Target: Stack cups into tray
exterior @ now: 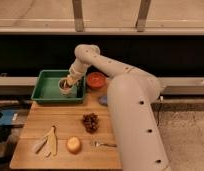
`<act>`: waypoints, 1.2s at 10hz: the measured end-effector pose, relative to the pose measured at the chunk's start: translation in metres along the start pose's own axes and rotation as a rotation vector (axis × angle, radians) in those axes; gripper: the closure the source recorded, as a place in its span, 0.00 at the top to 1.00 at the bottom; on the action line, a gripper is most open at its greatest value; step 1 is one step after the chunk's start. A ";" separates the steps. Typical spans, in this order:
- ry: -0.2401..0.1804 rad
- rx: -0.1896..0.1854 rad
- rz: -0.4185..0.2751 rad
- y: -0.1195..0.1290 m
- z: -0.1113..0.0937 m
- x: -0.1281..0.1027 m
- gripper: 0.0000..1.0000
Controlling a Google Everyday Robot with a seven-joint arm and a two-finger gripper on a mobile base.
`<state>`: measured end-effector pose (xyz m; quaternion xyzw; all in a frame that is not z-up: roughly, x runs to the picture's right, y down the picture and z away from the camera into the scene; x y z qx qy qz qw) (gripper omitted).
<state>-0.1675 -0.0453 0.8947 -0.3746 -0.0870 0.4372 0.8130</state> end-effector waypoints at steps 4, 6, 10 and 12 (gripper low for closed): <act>0.051 -0.010 0.006 -0.001 0.026 -0.003 0.13; 0.066 -0.020 0.011 0.000 0.035 -0.005 0.14; 0.085 -0.029 0.000 0.007 0.043 -0.010 0.44; 0.097 -0.028 -0.012 0.008 0.041 -0.011 0.60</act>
